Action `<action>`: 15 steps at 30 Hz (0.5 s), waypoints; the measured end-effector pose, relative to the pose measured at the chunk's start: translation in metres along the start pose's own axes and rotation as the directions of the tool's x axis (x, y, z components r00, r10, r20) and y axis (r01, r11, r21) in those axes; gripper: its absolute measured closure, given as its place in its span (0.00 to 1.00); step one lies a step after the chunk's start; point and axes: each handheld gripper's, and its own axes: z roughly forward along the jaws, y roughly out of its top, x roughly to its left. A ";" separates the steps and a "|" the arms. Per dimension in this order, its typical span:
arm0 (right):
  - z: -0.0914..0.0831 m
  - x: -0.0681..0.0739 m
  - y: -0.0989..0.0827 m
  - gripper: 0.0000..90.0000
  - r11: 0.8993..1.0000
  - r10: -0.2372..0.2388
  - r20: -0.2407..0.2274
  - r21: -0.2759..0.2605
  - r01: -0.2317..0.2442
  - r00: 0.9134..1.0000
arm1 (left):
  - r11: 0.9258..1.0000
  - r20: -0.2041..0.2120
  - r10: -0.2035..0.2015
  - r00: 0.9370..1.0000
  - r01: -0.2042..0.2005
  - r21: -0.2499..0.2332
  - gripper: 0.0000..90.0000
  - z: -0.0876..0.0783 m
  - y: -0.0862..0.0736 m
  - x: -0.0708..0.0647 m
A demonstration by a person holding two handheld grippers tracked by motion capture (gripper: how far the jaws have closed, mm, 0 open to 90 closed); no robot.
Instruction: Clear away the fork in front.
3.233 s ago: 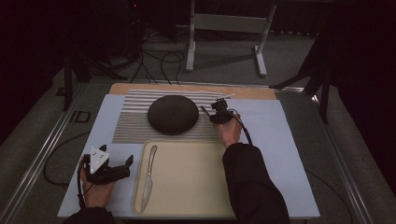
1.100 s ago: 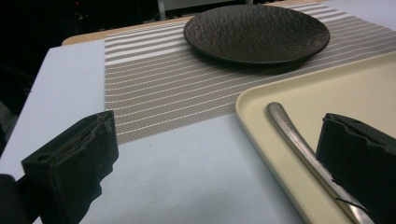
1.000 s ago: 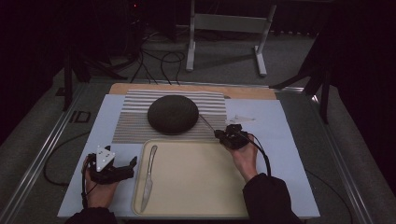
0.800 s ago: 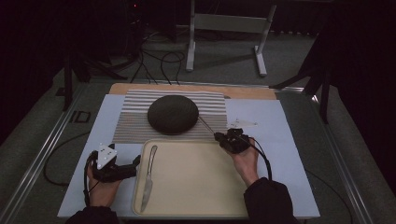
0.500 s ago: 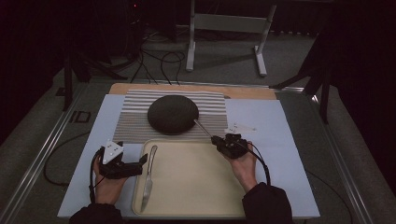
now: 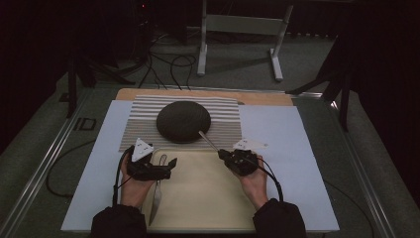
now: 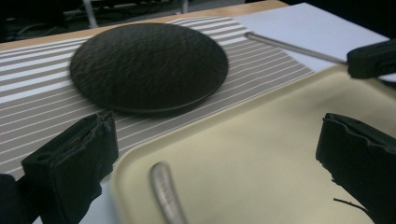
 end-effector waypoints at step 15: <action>-0.002 0.025 0.003 0.95 0.998 -0.046 -0.055 -0.036 0.044 0.997 | 0.996 0.114 -0.083 0.990 0.077 0.051 0.03 0.033 0.020 -0.019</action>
